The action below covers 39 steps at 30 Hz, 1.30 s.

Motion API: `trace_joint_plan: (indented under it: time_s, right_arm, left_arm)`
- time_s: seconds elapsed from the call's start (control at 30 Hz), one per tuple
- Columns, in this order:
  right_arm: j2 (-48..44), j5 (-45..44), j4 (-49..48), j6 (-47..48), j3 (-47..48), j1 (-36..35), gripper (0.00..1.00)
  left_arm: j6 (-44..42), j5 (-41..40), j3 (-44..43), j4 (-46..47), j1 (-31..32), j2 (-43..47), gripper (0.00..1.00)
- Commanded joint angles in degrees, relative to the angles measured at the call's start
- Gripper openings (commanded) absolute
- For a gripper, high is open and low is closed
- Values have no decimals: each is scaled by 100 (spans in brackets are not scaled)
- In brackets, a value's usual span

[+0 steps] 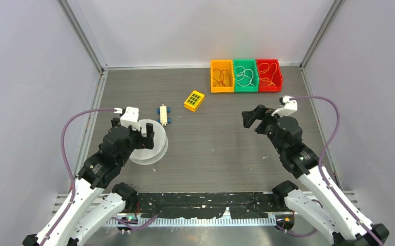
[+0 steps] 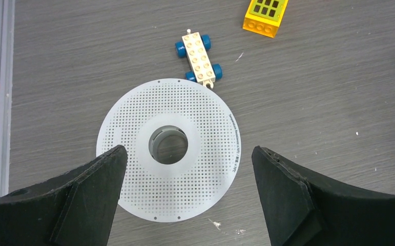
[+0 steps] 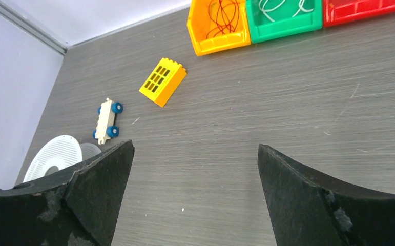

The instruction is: Wrap the cables

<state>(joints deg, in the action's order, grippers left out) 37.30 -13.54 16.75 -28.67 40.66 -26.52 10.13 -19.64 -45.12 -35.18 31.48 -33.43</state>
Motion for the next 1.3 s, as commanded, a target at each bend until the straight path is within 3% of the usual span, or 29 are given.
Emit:
trace_joint_plan:
  time_s: [0.0,0.13,0.23,0.4,0.6,0.77,1.1,1.2,1.27]
  right_arm:
    - [828,31,-1682,-20,-162,-8,99]
    - [2227,509,-2215,31,375,3,84]
    - [2919,1697,-3072,-371,455,-55,74]
    - [4329,2416,-4342,-1017,526,-659,74]
    - [5844,2349,-4700,-1552,1319,-1708,81]
    - [7116,2622,-5227,-2034,2064,-2322,81]
    - [8290,2903,-5296,-2349,3016,-2782,76]
    - [8386,3002,-5568,-2508,2960,-2790,66]
    - [8253,3025,-5621,-2532,2848,-2788,46]
  left_arm:
    - [93,82,-191,-61,2,43,93]
    - [111,-20,-173,-17,1,-30,92]
    - [338,-419,-345,-413,7,-259,91]
    - [403,-426,-436,-360,7,-89,89]
    - [342,-353,-99,61,7,646,89]
    - [263,-449,3,185,7,939,90]
    - [169,-284,-66,86,7,803,90]
    - [90,-40,3,190,5,901,90]
    - [48,56,65,272,2,986,90]
